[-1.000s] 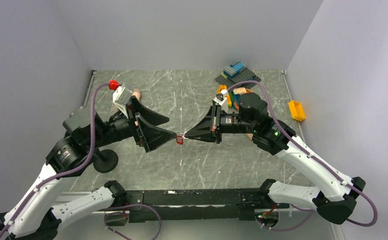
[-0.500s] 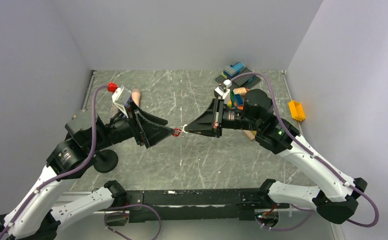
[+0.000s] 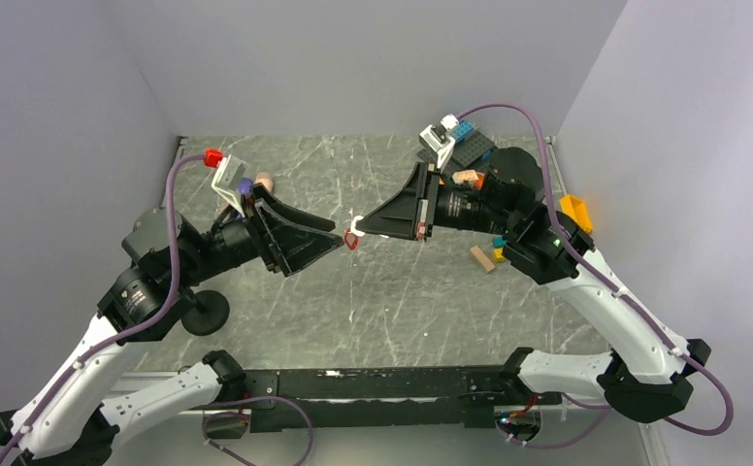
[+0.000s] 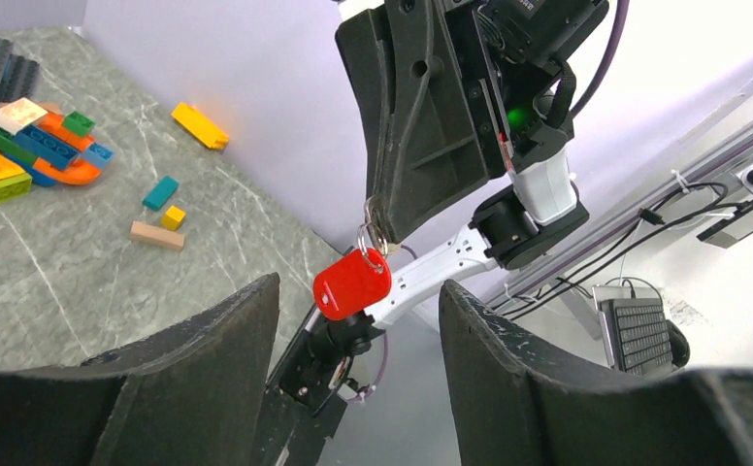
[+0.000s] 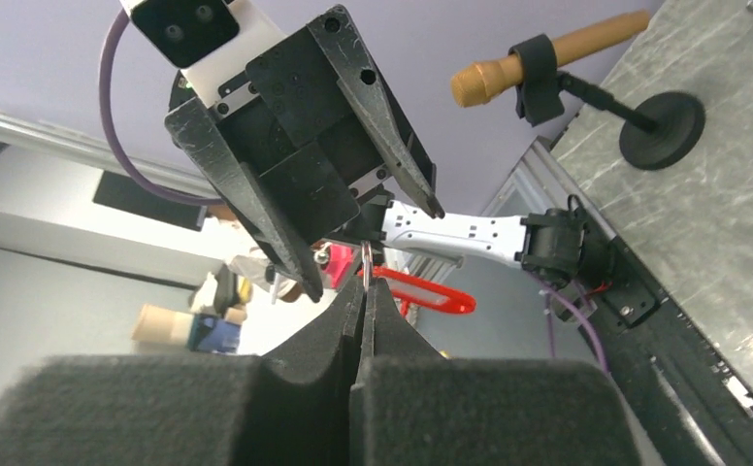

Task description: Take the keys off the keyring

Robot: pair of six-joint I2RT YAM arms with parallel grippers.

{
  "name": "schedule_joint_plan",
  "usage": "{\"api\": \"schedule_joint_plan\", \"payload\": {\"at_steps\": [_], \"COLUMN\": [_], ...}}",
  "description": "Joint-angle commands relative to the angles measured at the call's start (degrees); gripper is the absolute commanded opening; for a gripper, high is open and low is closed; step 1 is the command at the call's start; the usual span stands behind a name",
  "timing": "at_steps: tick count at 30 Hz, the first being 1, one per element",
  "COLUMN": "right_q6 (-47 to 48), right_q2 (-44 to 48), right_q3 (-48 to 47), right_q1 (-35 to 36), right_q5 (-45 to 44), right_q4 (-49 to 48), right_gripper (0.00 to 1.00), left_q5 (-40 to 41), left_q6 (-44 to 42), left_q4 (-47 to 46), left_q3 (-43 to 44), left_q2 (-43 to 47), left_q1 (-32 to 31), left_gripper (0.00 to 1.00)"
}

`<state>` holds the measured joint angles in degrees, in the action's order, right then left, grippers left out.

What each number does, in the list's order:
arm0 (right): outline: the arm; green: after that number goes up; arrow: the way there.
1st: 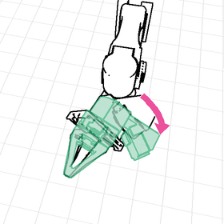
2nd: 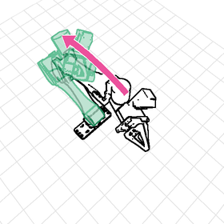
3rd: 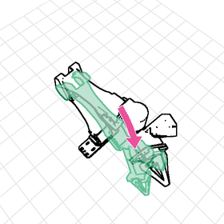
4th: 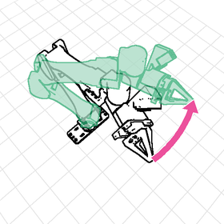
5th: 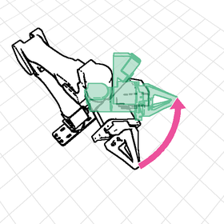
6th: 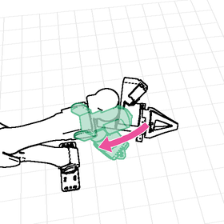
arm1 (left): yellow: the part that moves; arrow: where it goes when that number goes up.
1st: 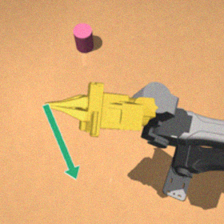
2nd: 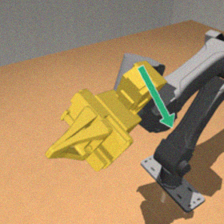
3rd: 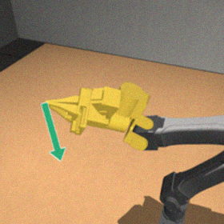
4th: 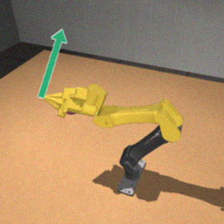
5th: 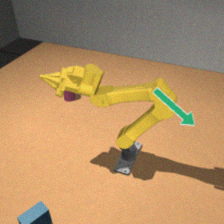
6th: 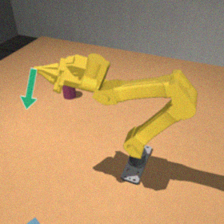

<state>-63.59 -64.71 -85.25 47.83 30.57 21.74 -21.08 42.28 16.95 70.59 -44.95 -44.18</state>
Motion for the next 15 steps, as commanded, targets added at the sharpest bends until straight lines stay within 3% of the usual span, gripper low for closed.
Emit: {"api": "schedule_joint_plan", "payload": {"at_steps": [1,4,10,15], "right_q6": [9.07,13.17,16.31,21.97], "right_q2": [-1.67,-2.31,0.79,4.89], "right_q3": [-7.39,-10.55,-7.58,-3.38], "right_q1": [-0.07,-0.06,0.00,0.02], "right_q5": [0.86,0.35,-0.10,-0.47], "right_q4": [3.29,5.52,-0.08,-4.69], "right_gripper": [0.00,0.00,0.00,0.00], "left_q5": [0.17,0.85,5.14,1.73], "left_q6": [-1.25,-1.85,0.66,1.05], "left_q4": [-3.78,-4.08,-6.95,-12.81], "left_q3": [4.33,5.66,4.61,4.81], "left_q2": [-1.12,-1.37,0.54,1.13], "left_q1": [0.12,0.16,0.72,2.09], "left_gripper": [0.66,0.64,0.57,0.60]}}
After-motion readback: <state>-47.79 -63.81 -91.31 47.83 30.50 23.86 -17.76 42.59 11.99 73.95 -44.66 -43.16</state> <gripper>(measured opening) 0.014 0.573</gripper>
